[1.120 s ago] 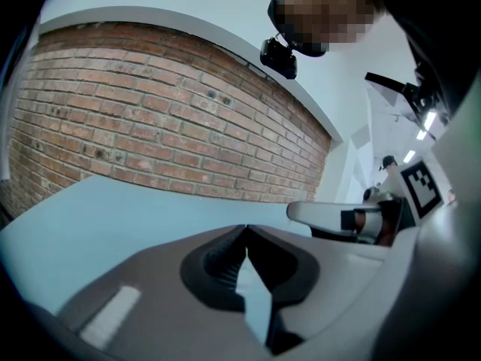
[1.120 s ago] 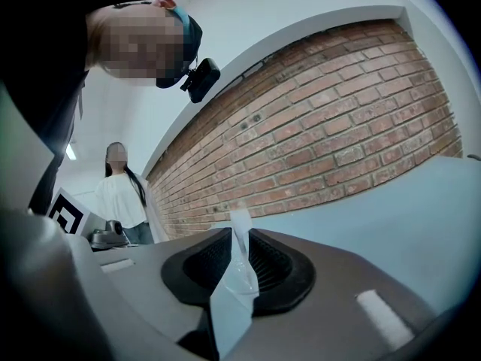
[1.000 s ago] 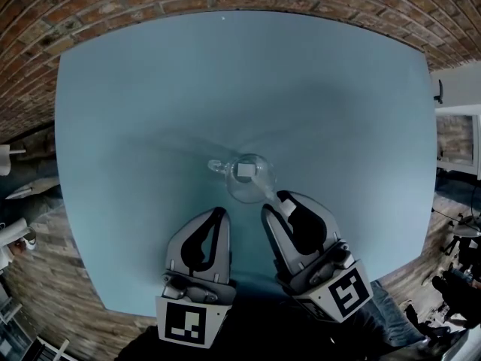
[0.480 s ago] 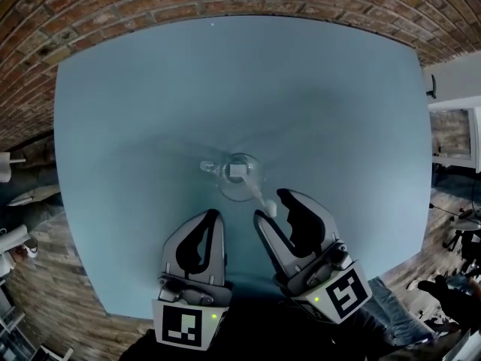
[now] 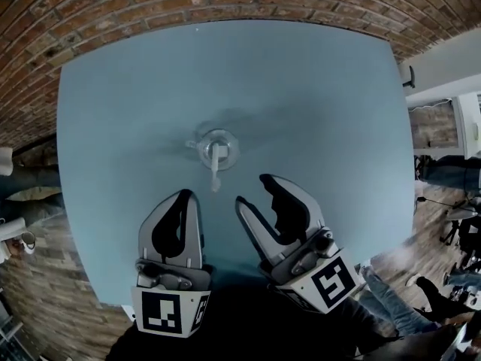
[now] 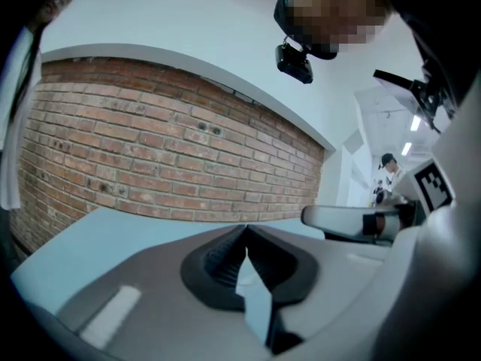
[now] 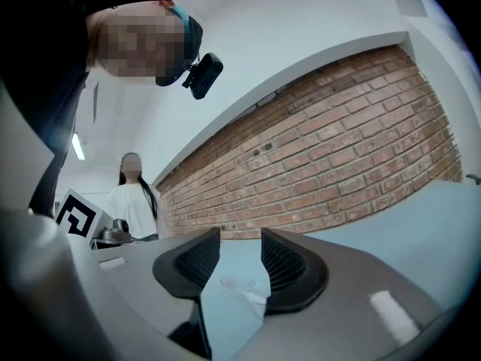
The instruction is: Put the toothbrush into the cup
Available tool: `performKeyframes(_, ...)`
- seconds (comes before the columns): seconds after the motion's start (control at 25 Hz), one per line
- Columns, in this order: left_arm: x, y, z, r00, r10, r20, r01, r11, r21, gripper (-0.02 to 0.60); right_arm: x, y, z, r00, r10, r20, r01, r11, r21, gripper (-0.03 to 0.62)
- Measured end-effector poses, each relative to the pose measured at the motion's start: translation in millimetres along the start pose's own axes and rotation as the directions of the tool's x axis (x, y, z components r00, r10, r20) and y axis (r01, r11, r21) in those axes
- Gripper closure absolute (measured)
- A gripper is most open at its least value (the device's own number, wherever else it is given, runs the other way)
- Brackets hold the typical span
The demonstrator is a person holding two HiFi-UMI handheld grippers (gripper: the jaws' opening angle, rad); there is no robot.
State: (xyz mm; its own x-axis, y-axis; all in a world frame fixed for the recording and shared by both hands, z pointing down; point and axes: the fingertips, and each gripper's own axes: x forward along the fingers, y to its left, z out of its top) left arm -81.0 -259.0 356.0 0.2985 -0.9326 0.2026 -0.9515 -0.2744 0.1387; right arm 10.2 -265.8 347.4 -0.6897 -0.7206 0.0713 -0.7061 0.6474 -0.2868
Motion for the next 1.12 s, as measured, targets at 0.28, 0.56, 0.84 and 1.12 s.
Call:
performKeyframes(0.28, -33.5, -25.7, 20.5, 0.999, -0.002, 0.04, 0.002, 1.0, 0.017, 0.574, -32.8, 19.5, 17.7, 0.999, -0.045, 0.006, 0.045, 0.999, -0.01, 0.472)
performKeyframes(0.56, -57.7, -43.0, 50.7, 0.994, -0.005, 0.111, -0.004, 0.997, 0.083, 0.574, -50.2, 47.6, 44.7, 0.997, -0.029, 0.065, 0.031, 0.999, -0.037, 0.539)
performKeyframes(0.84, -64.5, -50.8, 59.0, 0.99, -0.017, 0.143, 0.001, 0.994, 0.106, 0.574, -52.1, 66.2, 50.6, 0.995, -0.002, 0.097, 0.009, 0.997, -0.072, 0.592)
performKeyframes(1.12, -70.0, -49.9, 63.0, 0.986, -0.014, 0.166, -0.005, 0.994, 0.111, 0.574, -56.4, 68.3, 55.8, 0.992, -0.018, 0.126, 0.027, 0.997, -0.072, 0.594)
